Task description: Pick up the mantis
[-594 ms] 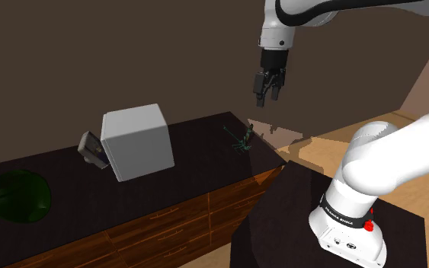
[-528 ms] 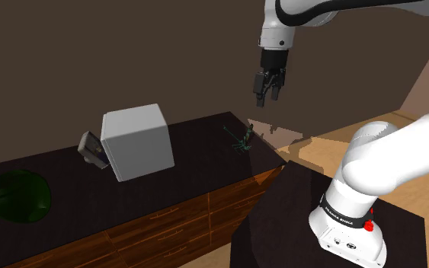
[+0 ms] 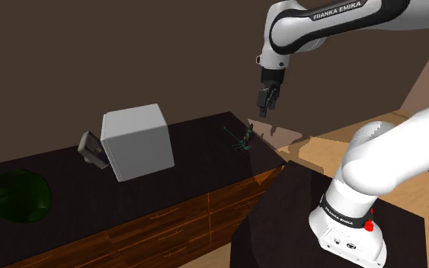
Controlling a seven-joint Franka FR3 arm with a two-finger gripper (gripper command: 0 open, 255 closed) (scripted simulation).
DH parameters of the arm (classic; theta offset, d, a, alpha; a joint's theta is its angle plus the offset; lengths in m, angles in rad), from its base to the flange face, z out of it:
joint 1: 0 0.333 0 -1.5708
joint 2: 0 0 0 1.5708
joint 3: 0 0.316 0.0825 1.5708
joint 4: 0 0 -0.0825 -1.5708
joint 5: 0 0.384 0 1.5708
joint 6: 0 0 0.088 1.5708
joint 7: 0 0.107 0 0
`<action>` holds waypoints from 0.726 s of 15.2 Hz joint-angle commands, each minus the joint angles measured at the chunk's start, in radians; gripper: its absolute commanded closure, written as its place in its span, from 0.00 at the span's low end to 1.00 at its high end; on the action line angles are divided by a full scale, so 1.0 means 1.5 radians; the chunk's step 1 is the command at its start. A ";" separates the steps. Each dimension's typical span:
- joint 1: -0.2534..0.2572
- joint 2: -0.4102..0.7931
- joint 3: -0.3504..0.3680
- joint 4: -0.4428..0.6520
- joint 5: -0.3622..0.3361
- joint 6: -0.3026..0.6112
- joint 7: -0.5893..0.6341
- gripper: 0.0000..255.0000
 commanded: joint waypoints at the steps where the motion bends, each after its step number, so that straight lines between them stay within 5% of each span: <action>1: 0.000 0.029 -0.026 -0.011 -0.016 0.043 -0.050 0.00; 11: 0.026 0.257 -0.152 0.013 -0.026 0.253 -0.301 0.00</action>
